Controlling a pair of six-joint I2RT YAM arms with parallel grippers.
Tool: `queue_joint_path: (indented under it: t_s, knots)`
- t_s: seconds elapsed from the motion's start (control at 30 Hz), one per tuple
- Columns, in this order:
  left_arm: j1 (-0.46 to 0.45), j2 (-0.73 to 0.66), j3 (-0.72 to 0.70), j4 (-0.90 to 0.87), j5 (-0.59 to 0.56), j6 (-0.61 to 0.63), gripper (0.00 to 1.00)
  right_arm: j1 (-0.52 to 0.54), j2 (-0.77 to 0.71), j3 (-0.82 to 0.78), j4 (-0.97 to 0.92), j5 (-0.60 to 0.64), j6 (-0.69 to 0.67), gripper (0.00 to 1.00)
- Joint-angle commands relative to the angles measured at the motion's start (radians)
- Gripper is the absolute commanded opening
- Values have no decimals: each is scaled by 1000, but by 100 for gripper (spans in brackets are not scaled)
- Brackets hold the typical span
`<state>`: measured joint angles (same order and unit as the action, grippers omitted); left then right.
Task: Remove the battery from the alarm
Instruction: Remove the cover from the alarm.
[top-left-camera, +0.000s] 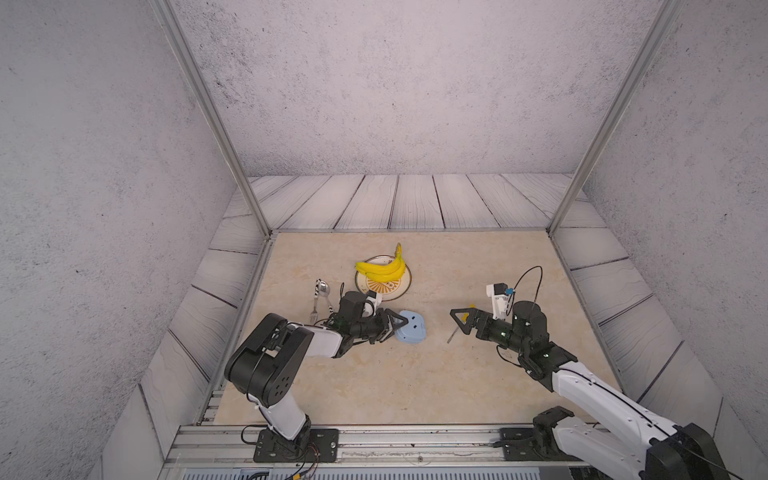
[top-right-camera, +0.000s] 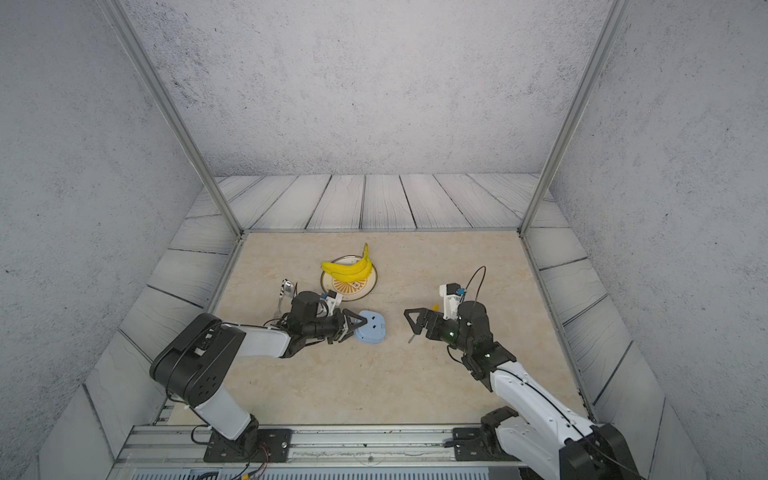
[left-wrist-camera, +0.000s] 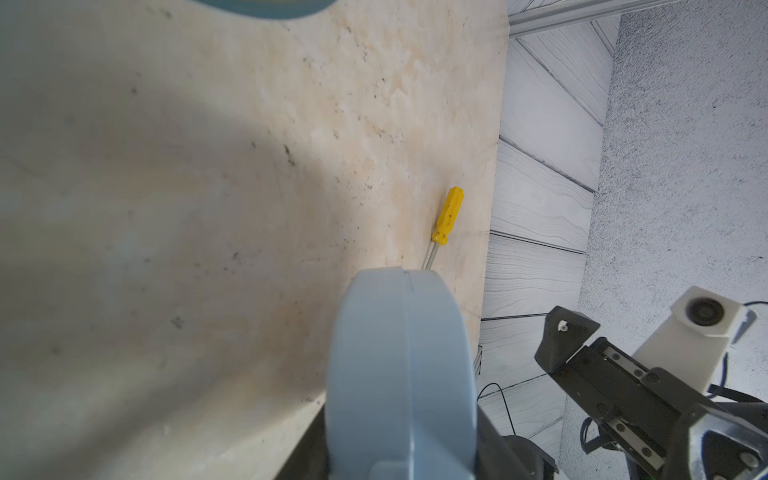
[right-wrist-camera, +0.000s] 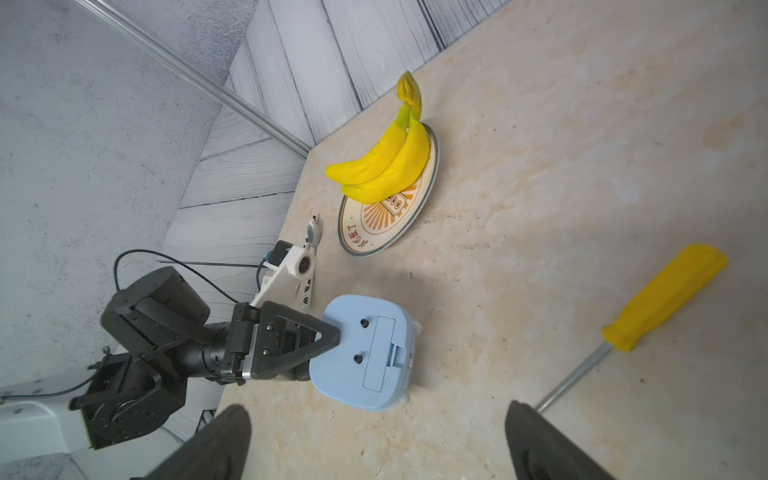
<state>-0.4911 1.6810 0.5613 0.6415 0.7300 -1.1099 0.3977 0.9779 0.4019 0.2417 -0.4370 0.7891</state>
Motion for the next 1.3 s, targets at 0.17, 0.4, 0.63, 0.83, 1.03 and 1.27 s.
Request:
queue_joint_path:
  t_s: [0.17,0.4,0.63,0.83,1.03,1.27]
  knots:
    - [-19,13,-56,95,8,42,31,0,144,6,98,-99,125,100]
    - [-39,29,-78,113,-22,44,32,66,321,49,229,-72,187,97]
    - [-46,43,-83,107,-40,51,33,170,450,146,236,-6,212,96]
    - [-49,37,-83,90,-50,56,33,219,518,182,220,29,243,95]
    - [-50,34,-78,75,-57,59,34,245,558,184,232,20,262,94]
    - [-52,33,-74,68,-58,59,34,260,579,198,237,9,260,90]
